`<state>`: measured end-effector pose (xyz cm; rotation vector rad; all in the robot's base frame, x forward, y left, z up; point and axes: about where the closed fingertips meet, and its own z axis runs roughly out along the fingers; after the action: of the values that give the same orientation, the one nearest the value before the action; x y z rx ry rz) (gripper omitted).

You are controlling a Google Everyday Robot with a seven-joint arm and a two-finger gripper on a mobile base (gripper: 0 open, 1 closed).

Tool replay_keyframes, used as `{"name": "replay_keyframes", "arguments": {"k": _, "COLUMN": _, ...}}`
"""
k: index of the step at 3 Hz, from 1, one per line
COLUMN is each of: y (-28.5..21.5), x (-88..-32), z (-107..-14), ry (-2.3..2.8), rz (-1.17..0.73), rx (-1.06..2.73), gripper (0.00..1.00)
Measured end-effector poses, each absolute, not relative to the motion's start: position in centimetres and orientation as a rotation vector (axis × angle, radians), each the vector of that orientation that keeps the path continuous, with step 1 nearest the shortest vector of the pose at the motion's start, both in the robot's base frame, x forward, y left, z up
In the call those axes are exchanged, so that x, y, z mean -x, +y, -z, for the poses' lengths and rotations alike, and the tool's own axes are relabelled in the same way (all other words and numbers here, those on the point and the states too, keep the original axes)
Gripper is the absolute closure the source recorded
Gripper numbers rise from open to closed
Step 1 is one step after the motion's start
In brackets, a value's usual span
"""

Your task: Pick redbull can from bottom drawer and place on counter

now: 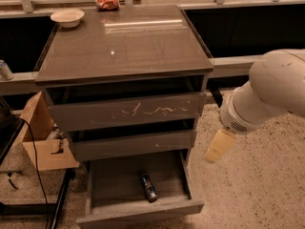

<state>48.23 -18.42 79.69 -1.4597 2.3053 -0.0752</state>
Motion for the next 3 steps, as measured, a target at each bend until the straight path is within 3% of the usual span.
{"name": "replay_keyframes", "arguments": {"k": 3, "y": -14.7, "x": -47.8, "z": -65.4, "ry": 2.481, "rz": -0.149, "rx": 1.377, "gripper": 0.0}}
